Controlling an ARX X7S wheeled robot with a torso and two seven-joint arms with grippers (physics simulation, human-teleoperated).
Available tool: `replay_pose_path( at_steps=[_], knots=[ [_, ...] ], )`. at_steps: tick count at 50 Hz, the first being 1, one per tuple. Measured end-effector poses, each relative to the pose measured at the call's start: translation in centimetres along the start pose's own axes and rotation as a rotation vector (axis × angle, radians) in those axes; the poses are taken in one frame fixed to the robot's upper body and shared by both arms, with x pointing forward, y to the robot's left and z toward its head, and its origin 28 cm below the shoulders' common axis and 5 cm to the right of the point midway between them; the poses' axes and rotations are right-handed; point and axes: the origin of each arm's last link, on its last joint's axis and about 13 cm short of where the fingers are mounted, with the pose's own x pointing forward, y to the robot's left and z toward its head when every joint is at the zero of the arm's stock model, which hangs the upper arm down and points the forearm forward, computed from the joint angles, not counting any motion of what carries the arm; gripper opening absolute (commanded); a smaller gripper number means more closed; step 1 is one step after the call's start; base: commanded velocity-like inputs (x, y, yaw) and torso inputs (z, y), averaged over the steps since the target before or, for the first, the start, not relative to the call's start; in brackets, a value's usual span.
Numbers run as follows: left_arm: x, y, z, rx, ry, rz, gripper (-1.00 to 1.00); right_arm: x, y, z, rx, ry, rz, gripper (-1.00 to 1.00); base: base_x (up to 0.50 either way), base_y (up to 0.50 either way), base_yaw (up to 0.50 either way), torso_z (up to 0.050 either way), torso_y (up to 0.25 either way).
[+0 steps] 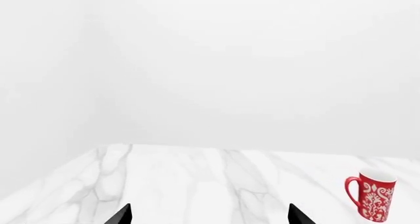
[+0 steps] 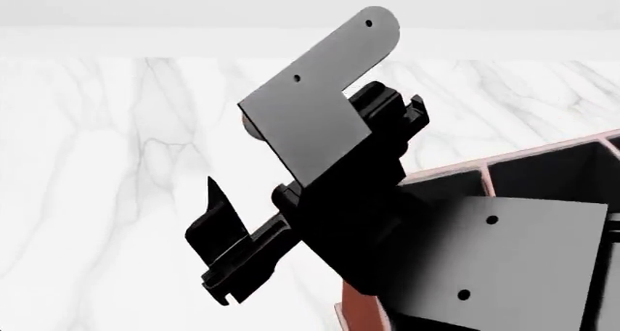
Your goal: Pick up the book and place it in the left compartment of the caddy.
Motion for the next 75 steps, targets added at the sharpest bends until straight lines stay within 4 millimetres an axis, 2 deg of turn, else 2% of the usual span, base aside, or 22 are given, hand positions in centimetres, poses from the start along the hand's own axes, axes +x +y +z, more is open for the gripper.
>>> replay_pose_path(
  at_steps=[23, 33, 75],
  knots=[
    [0.4, 0.6, 0.2, -0.008, 0.000, 0.025, 1.00, 2.8, 0.2, 3.1, -0.125, 0.114, 0.204, 1.00, 0.00, 0.00, 0.00, 0.000, 0.000],
    [0.6, 0.8, 0.2, -0.009, 0.002, 0.033, 1.00, 3.6, 0.3, 3.6, -0.164, 0.145, 0.302, 1.00, 0.00, 0.00, 0.00, 0.000, 0.000],
    [0.7, 1.0, 0.1, -0.005, 0.002, 0.035, 1.00, 7.4, 2.5, -0.1, -0.235, 0.281, 0.579, 1.00, 0.00, 0.00, 0.00, 0.000, 0.000]
  ],
)
